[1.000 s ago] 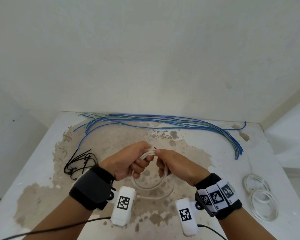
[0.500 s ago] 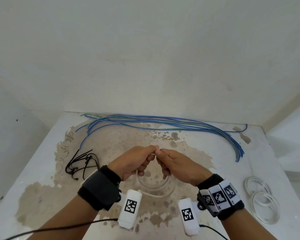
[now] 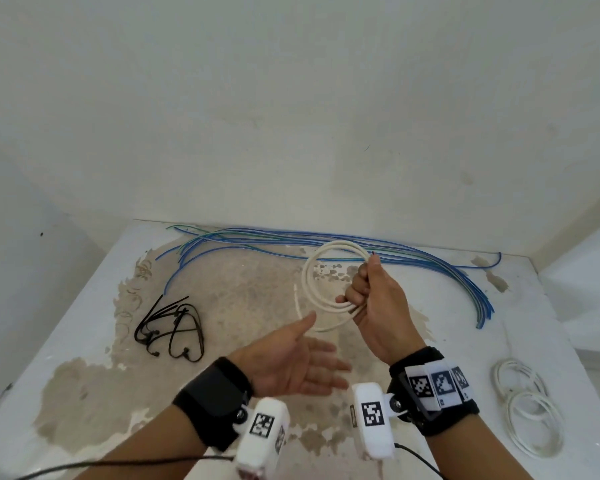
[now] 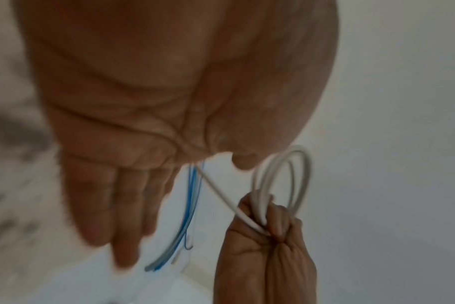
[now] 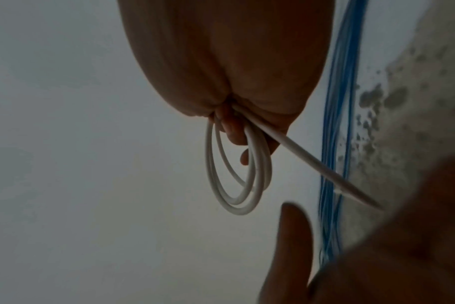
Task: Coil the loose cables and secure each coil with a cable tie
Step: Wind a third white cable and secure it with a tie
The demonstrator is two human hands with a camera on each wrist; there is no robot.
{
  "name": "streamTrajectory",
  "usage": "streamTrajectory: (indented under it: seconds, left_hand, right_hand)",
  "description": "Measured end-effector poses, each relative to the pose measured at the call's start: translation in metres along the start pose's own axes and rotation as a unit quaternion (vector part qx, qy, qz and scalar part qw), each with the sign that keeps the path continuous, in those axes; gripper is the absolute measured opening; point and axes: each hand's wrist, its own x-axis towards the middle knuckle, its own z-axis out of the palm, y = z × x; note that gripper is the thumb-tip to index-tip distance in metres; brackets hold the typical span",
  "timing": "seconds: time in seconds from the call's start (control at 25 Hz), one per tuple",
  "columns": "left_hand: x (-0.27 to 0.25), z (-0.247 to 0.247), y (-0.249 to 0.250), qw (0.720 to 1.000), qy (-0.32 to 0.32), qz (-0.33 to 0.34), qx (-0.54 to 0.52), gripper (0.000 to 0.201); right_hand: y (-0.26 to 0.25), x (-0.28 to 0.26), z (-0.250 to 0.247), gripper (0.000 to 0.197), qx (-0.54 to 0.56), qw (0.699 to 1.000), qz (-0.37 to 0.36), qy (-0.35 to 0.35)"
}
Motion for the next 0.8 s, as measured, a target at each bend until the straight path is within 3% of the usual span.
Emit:
streamTrajectory:
  seconds: [0.08, 0.2, 0.24, 0.32, 0.44, 0.56, 0.72, 0.8]
  left_hand:
    - [0.018, 0.004, 0.008, 0.979, 0.055, 0.112, -0.163, 0.051]
    - [0.018, 0.002, 0.033, 0.901, 0.189, 0.301, -0.249, 0.020]
    - [0.015, 0.003, 0.037, 0.890, 0.218, 0.339, -0.212, 0.023]
    - [0.010, 0.008, 0.038, 0.880, 0.286, 0.378, -0.039, 0.032]
    - [0.009, 0.020, 0.031, 0.816, 0.392, 0.378, 0.196, 0.034]
    - [0.012, 0.025, 0.028, 0.800, 0.383, 0.392, 0.244, 0.032]
    - [0.009, 0.024, 0.019, 0.732, 0.382, 0.442, 0.351, 0.023]
    - [0.011, 0.025, 0.017, 0.722, 0.378, 0.455, 0.359, 0.022]
  right_hand:
    - [0.002, -0.006, 0.004, 0.037, 0.059, 0.998, 0.017, -0.002]
    - [0.003, -0.011, -0.004, 0.037, 0.015, 0.999, 0.002, 0.030]
    - [0.004, -0.010, -0.010, 0.037, -0.023, 0.999, -0.003, 0.039]
    - [0.006, -0.009, -0.019, 0.039, -0.090, 0.995, 0.000, 0.033]
    - [0.012, -0.011, -0.022, 0.039, -0.167, 0.986, 0.006, -0.013]
    - [0.013, -0.015, -0.019, 0.035, -0.193, 0.980, 0.020, -0.052]
    - [0.006, -0.016, -0.021, 0.033, -0.182, 0.980, 0.046, -0.071]
    - [0.004, -0.016, -0.021, 0.034, -0.186, 0.978, 0.050, -0.079]
